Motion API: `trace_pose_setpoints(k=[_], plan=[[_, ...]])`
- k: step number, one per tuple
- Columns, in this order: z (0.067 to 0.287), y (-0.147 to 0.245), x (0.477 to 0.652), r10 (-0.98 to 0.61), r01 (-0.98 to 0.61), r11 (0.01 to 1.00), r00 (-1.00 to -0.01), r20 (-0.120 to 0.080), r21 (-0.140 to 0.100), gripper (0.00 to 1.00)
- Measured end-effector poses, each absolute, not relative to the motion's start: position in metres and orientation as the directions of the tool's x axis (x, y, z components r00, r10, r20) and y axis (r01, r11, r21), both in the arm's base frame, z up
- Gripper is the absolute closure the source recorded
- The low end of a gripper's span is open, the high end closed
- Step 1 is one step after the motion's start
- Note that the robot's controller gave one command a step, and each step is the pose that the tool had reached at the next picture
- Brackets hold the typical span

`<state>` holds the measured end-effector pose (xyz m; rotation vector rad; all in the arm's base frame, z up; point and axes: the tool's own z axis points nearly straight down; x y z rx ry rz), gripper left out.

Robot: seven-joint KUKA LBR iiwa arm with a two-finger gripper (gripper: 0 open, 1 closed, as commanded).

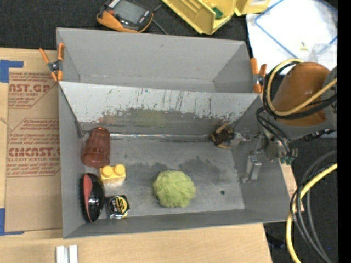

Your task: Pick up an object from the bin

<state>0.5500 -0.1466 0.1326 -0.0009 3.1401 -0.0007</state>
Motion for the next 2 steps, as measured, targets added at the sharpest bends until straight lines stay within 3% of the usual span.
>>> trace_pose_setpoints(k=[1, 2], plan=[[0.192, -0.144, 0.558, 0.031, 0.031, 1.000, -0.999, -0.006, 0.000, 0.00], [0.116, -0.094, 0.477, -0.360, -0.360, 0.933, -0.933, 0.014, 0.011, 0.00]])
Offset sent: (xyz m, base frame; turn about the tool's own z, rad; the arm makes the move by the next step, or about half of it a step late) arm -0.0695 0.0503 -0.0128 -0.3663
